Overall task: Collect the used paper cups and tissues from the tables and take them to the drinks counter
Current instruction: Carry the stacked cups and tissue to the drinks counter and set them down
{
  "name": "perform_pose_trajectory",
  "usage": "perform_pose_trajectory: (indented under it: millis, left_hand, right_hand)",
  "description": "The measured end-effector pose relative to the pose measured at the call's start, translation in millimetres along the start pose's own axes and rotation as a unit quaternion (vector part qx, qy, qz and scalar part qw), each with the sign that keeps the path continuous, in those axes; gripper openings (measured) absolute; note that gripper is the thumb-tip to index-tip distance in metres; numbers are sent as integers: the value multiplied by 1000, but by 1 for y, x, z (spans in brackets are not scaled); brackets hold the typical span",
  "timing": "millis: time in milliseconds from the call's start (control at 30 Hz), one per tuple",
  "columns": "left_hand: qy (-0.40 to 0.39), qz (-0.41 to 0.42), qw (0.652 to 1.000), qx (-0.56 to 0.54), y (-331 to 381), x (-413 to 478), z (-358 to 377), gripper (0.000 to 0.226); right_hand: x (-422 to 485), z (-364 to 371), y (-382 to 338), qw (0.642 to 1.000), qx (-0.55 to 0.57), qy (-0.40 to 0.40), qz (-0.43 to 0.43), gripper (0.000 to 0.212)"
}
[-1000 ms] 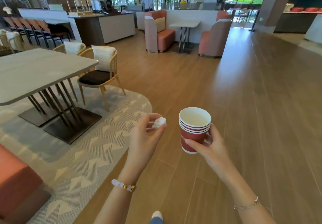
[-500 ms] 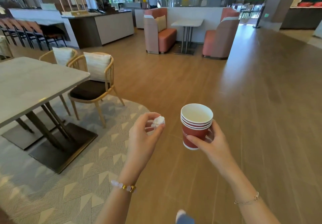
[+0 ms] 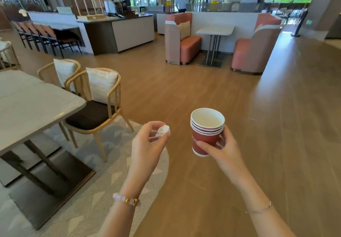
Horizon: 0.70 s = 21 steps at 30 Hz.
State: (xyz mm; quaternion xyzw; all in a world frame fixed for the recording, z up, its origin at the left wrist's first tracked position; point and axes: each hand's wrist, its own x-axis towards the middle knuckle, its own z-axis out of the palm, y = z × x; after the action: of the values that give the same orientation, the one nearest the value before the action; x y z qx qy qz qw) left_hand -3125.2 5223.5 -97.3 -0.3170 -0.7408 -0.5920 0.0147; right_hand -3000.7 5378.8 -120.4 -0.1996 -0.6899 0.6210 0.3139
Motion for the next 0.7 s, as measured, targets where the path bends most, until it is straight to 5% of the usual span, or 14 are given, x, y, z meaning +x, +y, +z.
perform_pose_trajectory:
  millis: [700]
  left_hand:
    - [-9,11,1000,-27,-181,468,77,17]
  right_hand:
    - [480,106,90,1000,-8,-4,4,62]
